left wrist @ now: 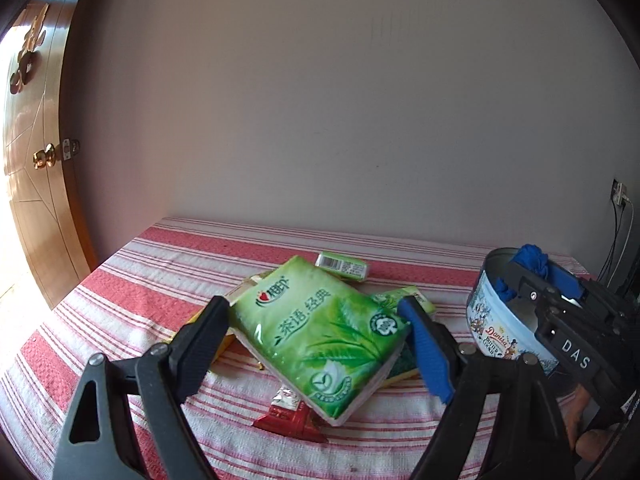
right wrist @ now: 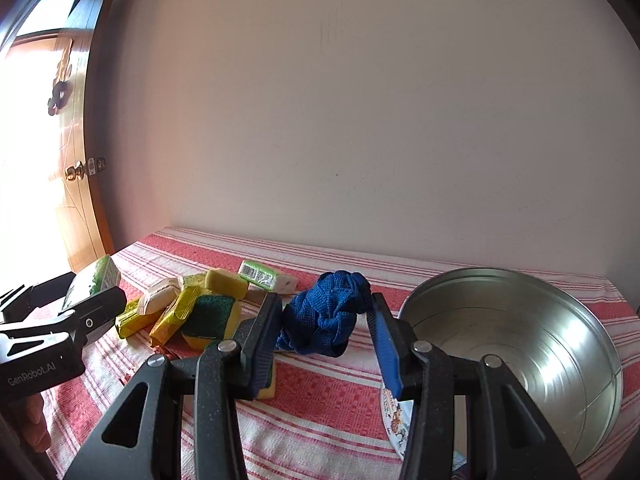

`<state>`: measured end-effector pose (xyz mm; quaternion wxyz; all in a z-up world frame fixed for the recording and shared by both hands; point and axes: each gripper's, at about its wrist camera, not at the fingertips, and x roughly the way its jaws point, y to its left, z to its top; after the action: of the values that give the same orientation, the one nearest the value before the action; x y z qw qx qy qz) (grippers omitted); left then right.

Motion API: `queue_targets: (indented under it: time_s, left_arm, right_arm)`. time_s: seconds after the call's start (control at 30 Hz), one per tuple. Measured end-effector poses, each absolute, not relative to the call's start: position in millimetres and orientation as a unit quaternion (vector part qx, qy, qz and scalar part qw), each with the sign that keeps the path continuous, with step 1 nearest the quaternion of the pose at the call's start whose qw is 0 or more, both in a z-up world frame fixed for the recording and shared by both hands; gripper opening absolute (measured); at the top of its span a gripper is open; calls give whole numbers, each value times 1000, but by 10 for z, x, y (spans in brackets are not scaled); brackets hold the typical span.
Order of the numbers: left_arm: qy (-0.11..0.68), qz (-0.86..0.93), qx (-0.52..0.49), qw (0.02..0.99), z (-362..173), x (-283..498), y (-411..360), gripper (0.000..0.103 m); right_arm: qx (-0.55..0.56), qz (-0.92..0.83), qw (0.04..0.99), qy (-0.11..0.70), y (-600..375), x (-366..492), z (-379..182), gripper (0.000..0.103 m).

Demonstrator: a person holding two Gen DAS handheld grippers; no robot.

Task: Organize objects
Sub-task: 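Carry the tissue pack and blue cloth with both tools over the metal tin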

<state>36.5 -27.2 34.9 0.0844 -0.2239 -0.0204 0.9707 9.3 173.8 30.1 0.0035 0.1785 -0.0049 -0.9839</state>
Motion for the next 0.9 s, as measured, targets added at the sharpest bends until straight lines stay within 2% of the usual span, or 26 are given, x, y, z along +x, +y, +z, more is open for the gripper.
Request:
queue_targets:
  time_s: [0.37, 0.6, 0.9]
  left_arm:
    - [8, 962, -205, 181, 481, 219, 680, 86]
    - [49, 947, -211, 237, 420, 134, 1411, 86]
    - [81, 931, -243, 261, 259, 39, 2162, 86]
  right_arm:
    - [140, -988, -48, -39, 2722, 373, 356, 47]
    - [173, -976, -114, -64, 3355, 330, 252, 47]
    - [222, -958, -171, -63, 3650, 261, 134, 47]
